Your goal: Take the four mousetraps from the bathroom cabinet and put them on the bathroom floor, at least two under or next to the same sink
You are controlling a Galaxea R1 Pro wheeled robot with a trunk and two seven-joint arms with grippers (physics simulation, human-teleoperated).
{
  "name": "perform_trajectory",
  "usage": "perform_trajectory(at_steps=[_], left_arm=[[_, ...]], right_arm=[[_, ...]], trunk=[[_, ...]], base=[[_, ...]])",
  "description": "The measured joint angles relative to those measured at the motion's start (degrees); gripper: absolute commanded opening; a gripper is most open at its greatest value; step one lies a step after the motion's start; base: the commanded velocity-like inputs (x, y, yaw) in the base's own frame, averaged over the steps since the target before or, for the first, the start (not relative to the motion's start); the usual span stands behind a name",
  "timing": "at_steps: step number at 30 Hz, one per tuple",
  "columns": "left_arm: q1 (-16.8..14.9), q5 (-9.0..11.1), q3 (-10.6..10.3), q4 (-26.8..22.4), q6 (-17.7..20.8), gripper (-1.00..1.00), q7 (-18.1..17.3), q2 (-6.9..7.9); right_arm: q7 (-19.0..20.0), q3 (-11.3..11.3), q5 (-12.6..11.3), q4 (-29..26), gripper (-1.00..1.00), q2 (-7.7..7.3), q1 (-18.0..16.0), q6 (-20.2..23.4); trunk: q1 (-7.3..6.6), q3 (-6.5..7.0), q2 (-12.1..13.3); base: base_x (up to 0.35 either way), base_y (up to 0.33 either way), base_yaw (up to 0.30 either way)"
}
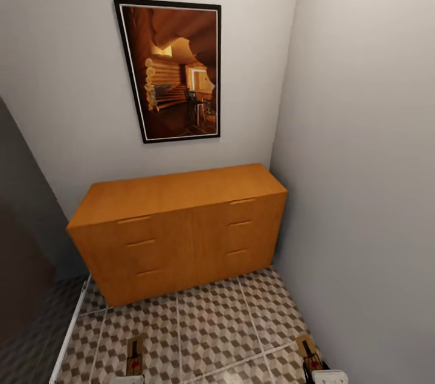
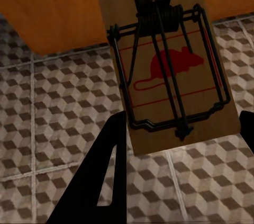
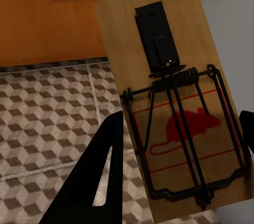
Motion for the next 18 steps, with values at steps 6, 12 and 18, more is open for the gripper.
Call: perform_trajectory(at_steps=[6,12,18], left_arm=[[0.0,-0.01,-0.01,0.0,0.0,-1.0,-0.01,0.02],[0.0,-0.01,0.01,0.0,-0.01,-1.0,-0.01,-0.01],[0.08,0.01,0.0,0.01,-0.02,-1.0,-0.01,0.03]], right_arm=[[0.0,0.0,0.0,-0.02,-1.0,0.0,0.0,0.06],[0.0,0.0,0.0,-0.01,-1.0,0.0,0.0,0.24],[0.0,0.0,0.01,-0.03,-1.0,0.0,0.0,0.28]], trunk=[[-0.01,0.0,0.0],[0.01,0.0,0.0],[0.01,0.0,0.01]], base=[[-0.018,0.0,0.263],[-0.061,0.035,0.267],[-0.185,0.13,0.27]])
